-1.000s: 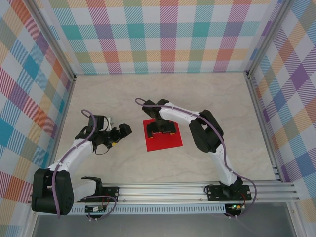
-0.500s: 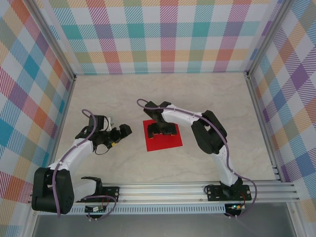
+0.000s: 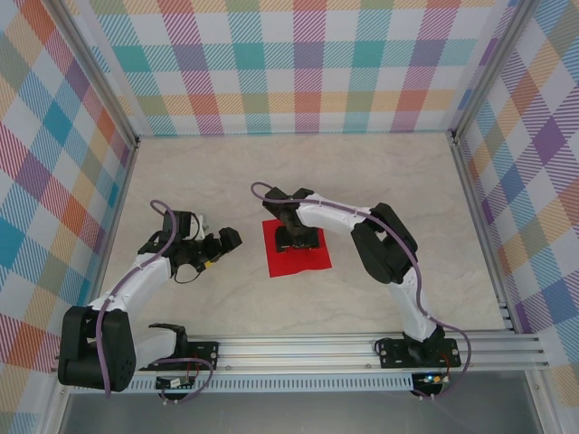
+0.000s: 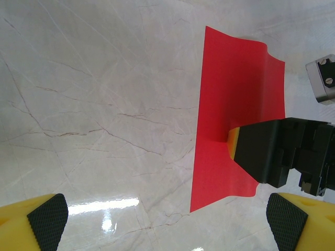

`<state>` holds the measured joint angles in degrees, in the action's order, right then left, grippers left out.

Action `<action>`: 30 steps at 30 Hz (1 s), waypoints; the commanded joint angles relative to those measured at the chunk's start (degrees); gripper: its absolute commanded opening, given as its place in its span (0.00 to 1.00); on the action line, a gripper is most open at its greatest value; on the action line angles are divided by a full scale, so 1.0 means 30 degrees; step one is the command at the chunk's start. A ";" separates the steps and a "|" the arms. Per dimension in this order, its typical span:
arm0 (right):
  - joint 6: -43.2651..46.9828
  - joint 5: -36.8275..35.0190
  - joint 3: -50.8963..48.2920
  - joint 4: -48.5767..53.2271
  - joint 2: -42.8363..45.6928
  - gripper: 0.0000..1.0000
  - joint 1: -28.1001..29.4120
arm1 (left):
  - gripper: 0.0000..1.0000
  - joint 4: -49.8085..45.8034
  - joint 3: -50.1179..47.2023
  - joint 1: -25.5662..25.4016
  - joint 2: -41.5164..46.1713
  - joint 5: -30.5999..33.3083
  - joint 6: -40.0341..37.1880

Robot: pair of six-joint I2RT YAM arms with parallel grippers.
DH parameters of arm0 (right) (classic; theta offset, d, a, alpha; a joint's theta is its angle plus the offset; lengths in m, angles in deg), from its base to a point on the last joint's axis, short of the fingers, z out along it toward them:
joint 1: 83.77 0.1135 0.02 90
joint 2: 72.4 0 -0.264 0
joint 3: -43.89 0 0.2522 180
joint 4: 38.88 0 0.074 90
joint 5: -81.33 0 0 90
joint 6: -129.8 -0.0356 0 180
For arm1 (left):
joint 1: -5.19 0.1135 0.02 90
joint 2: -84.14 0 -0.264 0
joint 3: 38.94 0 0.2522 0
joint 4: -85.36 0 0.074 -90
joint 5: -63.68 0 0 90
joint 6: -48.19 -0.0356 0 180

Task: Fold a paper plane with a square sheet of paper (pick it up from the middle)
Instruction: First fold in half a square sheet of paper at the center of the table.

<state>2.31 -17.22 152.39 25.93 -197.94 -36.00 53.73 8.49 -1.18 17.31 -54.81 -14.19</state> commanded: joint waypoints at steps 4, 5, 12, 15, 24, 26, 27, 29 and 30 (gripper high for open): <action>0.0188 0.1152 -0.0094 0.1653 -0.1924 0.70 0.0356 | 1.00 -0.0293 0.0254 -0.0312 -0.0206 -0.0327 -0.0226; 0.0193 0.1165 0.0131 0.1652 -0.1775 0.66 0.0267 | 1.00 -0.0342 0.0261 -0.0311 -0.0161 -0.0308 -0.0224; 0.0513 0.0444 0.1523 0.2423 -0.0747 0.48 -0.0073 | 1.00 -0.0463 0.0228 -0.0309 0.0056 -0.0223 -0.0266; 0.0549 0.0410 0.1394 0.2294 0.0058 0.40 -0.0130 | 1.00 -0.0486 0.0260 -0.0308 0.0036 -0.0171 -0.0260; 0.0538 0.2717 -0.0279 0.0569 0.3039 0.33 -0.0701 | 1.00 -0.0541 0.0293 -0.0312 -0.0001 -0.0159 -0.0251; 0.0533 0.4138 -0.1058 -0.0626 0.4023 0.33 -0.0843 | 1.00 -0.0520 0.0290 -0.0308 0.0039 -0.0129 -0.0267; 0.0453 0.5292 -0.1619 -0.1575 0.4610 0.33 -0.1012 | 1.00 -0.0521 0.0313 -0.0312 0.0043 -0.0128 -0.0266; 0.0041 0.7377 -0.2778 -0.3419 0.5665 0.33 -0.1501 | 1.00 -0.0523 0.0350 -0.0308 0.0040 -0.0173 -0.0230; -0.0326 0.8468 -0.3449 -0.4468 0.6193 0.33 -0.1785 | 1.00 -0.0520 0.0380 -0.0332 0.0038 -0.0225 -0.0216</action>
<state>3.29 -3.17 145.53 20.95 -183.38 -39.61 53.56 8.49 -1.42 17.07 -54.79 -14.21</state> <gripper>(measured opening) 0.330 0.998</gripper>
